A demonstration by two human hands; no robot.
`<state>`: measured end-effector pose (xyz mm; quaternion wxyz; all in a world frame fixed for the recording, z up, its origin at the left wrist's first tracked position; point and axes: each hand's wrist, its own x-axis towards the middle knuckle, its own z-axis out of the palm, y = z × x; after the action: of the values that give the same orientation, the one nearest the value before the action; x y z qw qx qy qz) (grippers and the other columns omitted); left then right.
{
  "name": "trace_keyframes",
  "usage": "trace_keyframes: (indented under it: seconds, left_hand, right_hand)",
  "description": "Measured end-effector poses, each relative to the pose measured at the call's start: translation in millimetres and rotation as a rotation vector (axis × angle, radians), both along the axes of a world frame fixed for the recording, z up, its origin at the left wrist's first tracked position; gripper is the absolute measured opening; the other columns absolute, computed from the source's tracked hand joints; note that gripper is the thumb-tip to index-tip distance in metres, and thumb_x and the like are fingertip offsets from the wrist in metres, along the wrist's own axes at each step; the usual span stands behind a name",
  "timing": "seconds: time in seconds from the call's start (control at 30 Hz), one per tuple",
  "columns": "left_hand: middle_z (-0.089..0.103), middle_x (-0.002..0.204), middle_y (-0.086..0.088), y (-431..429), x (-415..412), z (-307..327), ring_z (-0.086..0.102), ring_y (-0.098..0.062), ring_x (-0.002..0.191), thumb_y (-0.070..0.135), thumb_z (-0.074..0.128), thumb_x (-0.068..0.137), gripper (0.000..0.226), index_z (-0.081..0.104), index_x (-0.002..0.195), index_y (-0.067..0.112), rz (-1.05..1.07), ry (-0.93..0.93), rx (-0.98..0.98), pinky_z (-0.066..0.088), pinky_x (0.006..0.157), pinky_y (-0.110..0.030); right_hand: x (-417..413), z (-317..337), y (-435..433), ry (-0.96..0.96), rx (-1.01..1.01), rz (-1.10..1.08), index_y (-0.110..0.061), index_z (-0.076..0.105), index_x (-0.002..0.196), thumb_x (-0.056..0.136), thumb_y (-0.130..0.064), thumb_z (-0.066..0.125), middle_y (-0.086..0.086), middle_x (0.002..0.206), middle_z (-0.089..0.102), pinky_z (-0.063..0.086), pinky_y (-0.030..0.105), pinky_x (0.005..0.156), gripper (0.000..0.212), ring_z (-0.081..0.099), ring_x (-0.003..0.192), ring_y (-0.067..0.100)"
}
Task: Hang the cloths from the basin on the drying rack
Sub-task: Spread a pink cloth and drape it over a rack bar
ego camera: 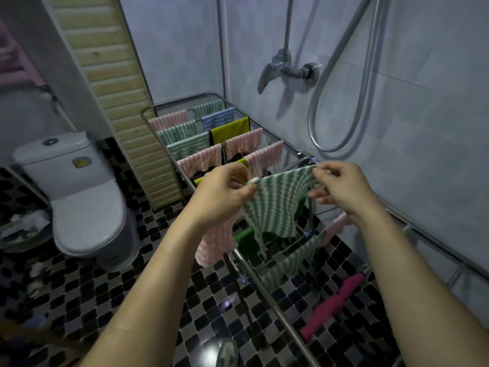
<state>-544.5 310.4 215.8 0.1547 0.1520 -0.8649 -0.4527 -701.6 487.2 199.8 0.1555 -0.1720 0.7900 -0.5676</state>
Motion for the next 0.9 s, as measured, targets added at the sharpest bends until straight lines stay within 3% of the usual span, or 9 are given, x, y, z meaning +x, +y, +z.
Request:
trace_keyframes:
  seconds: [0.1, 0.2, 0.33, 0.4, 0.53, 0.63, 0.7, 0.77, 0.9]
  left_hand:
    - [0.057, 0.055, 0.012, -27.0, -22.0, -4.7, 0.043, 0.004, 0.041, 0.015, 0.065, 0.09, 0.01, 0.059, 0.09, 0.007, -0.074, -0.004, 0.121, 0.032, 0.043, -0.011]
    - [0.059, 0.06, 0.001, -56.0, -47.8, -13.1, 0.04, -0.006, 0.045, 0.016, 0.066, 0.09, 0.013, 0.056, 0.085, 0.01, -0.116, -0.036, 0.167, 0.033, 0.046, -0.018]
    - [0.067, 0.085, -0.023, -85.0, -86.5, -31.0, 0.057, -0.023, 0.066, 0.017, 0.065, 0.09, 0.015, 0.052, 0.082, 0.013, -0.123, -0.085, 0.175, 0.045, 0.061, -0.035]
    - [0.068, 0.084, -0.021, -93.8, -106.5, -42.9, 0.06, -0.027, 0.069, 0.017, 0.065, 0.088, 0.015, 0.052, 0.081, 0.015, -0.132, -0.104, 0.174, 0.048, 0.062, -0.038]
    - [0.062, 0.07, -0.004, -98.4, -139.1, -66.8, 0.053, -0.017, 0.06, 0.016, 0.065, 0.085, 0.01, 0.055, 0.084, 0.014, -0.145, -0.177, 0.171, 0.043, 0.059, -0.032]
    - [0.065, 0.075, -0.007, -96.6, -163.1, -85.3, 0.054, -0.017, 0.061, 0.014, 0.063, 0.085, 0.009, 0.055, 0.081, 0.016, -0.134, -0.212, 0.193, 0.045, 0.06, -0.035]
    - [0.062, 0.071, -0.002, -95.4, -178.4, -98.9, 0.055, -0.017, 0.061, 0.015, 0.062, 0.087, 0.016, 0.052, 0.076, 0.021, -0.11, -0.242, 0.195, 0.047, 0.06, -0.034]
    - [0.058, 0.07, 0.001, -94.3, -193.3, -111.9, 0.052, -0.016, 0.062, 0.017, 0.062, 0.088, 0.018, 0.05, 0.075, 0.021, -0.089, -0.263, 0.203, 0.046, 0.061, -0.033]
    - [0.054, 0.071, 0.004, -96.8, -218.3, -130.0, 0.048, -0.012, 0.062, 0.016, 0.062, 0.09, 0.02, 0.049, 0.075, 0.02, -0.025, -0.275, 0.276, 0.042, 0.059, -0.03]
  right_hand:
    - [-21.2, -5.2, -25.9, -0.244, -0.288, -0.068, -0.006, 0.062, 0.092, 0.097, -0.005, 0.053, 0.01, 0.082, 0.065, 0.057, 0.02, 0.056, 0.01, 0.067, 0.055, 0.01]
    - [-42.9, -11.5, -51.7, -0.258, -0.328, -0.114, -0.005, 0.063, 0.089, 0.095, -0.004, 0.055, 0.008, 0.078, 0.065, 0.059, 0.021, 0.067, 0.011, 0.064, 0.06, 0.01]
    - [-73.5, -19.7, -78.6, -0.164, -0.248, -0.162, -0.011, 0.066, 0.084, 0.095, -0.007, 0.057, 0.005, 0.077, 0.064, 0.057, 0.02, 0.074, 0.014, 0.061, 0.066, 0.009]
    - [-91.1, -27.0, -85.9, -0.119, -0.196, -0.186, -0.013, 0.067, 0.084, 0.095, -0.008, 0.058, 0.006, 0.079, 0.064, 0.057, 0.018, 0.075, 0.015, 0.061, 0.069, 0.009]
    - [-123.6, -45.4, -91.4, -0.104, -0.132, -0.235, 0.001, 0.068, 0.098, 0.093, -0.003, 0.058, 0.008, 0.081, 0.065, 0.056, 0.016, 0.074, 0.011, 0.061, 0.073, 0.012]
    - [-145.8, -58.1, -92.7, -0.091, -0.055, -0.242, 0.003, 0.066, 0.106, 0.084, 0.009, 0.063, 0.012, 0.088, 0.067, 0.054, 0.012, 0.069, 0.023, 0.064, 0.07, 0.009]
    - [-159.8, -67.1, -93.6, -0.077, 0.03, -0.247, 0.005, 0.064, 0.109, 0.08, 0.016, 0.062, 0.016, 0.099, 0.067, 0.053, 0.011, 0.069, 0.031, 0.065, 0.081, 0.015]
    - [-175.2, -78.1, -95.4, -0.049, 0.114, -0.272, 0.0, 0.064, 0.104, 0.08, 0.017, 0.061, 0.015, 0.1, 0.067, 0.053, 0.013, 0.071, 0.03, 0.064, 0.088, 0.02]
    - [-205.5, -91.4, -106.3, 0.151, 0.356, -0.308, -0.016, 0.063, 0.085, 0.081, -0.004, 0.067, 0.006, 0.078, 0.063, 0.043, 0.024, 0.065, 0.014, 0.057, 0.073, 0.019]
